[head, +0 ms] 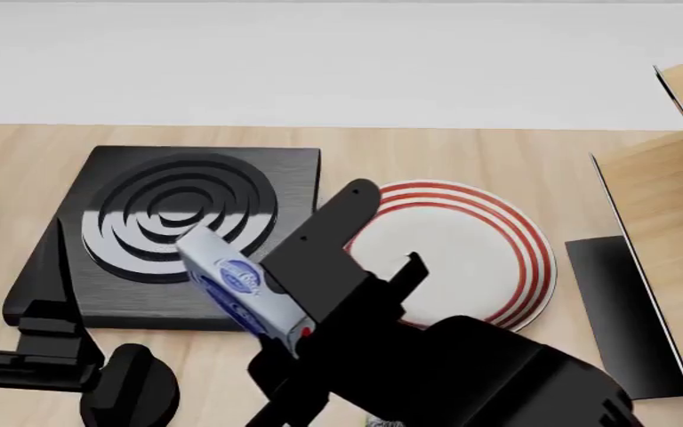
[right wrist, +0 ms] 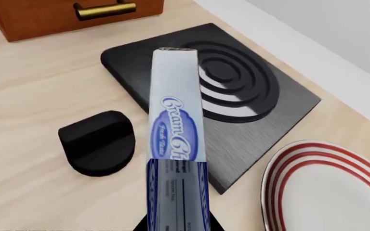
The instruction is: Pick up the cream cheese and put it in the bowl.
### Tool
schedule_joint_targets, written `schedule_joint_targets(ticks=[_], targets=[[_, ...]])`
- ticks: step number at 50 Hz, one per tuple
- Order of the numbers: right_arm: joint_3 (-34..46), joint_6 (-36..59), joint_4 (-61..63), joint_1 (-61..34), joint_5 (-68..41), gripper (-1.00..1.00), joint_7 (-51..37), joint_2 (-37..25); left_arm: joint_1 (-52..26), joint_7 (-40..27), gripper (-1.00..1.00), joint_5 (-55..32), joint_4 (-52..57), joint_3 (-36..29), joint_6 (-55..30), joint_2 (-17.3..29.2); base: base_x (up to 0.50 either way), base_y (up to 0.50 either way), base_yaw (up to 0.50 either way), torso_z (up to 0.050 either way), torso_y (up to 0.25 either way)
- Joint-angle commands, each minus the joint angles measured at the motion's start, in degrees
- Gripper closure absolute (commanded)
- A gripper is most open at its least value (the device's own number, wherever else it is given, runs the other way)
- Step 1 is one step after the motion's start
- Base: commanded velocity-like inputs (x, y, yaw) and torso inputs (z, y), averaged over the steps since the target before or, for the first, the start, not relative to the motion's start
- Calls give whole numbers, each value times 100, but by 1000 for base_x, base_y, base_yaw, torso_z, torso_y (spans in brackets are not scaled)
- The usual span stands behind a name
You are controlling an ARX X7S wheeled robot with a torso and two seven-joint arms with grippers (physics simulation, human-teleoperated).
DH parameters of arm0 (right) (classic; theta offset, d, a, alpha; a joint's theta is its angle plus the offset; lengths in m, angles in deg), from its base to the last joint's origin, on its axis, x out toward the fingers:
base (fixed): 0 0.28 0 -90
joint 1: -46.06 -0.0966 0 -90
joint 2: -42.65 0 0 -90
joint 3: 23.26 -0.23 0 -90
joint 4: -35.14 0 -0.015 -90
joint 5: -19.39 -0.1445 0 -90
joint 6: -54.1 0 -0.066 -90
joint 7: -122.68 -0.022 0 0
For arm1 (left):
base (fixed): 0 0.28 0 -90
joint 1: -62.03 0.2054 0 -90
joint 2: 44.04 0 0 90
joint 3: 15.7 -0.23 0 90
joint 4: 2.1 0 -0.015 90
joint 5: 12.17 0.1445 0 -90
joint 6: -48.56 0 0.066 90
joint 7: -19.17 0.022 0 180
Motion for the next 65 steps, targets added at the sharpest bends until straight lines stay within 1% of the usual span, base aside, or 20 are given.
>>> schedule_joint_targets(ticks=[1, 27, 32, 33, 54, 56, 57, 65], targets=[[-86, 50, 113, -23, 47, 100, -57, -80, 23, 5, -100, -26, -16, 23, 66, 15, 0, 0, 0, 0, 0], [-338, 377, 496, 12, -195, 100, -289, -387, 7, -20, -100, -77, -25, 23, 83, 42, 0, 0, 0, 0, 0], [-446, 506, 607, 7, -296, 100, -364, -456, -11, -18, -100, -88, -38, 14, 85, 40, 0, 0, 0, 0, 0], [-595, 642, 748, 27, -400, 100, -458, -554, -12, 2, -100, -97, -89, 20, 124, 33, 0, 0, 0, 0, 0], [-1017, 1178, 1158, 31, -781, 100, -808, -846, -35, 22, -100, -127, -181, 15, 194, 51, 0, 0, 0, 0, 0], [-1008, 1063, 1187, 159, -730, 100, -830, -899, -41, 14, -100, -132, -171, 16, 182, 55, 0, 0, 0, 0, 0], [-1088, 1208, 1225, 73, -825, 100, -864, -910, -41, 13, -100, -134, -165, 17, 181, 58, 0, 0, 0, 0, 0], [-1116, 1168, 1299, 192, -820, 100, -936, -1024, -30, 4, -100, -130, -186, 14, 211, 65, 0, 0, 0, 0, 1]])
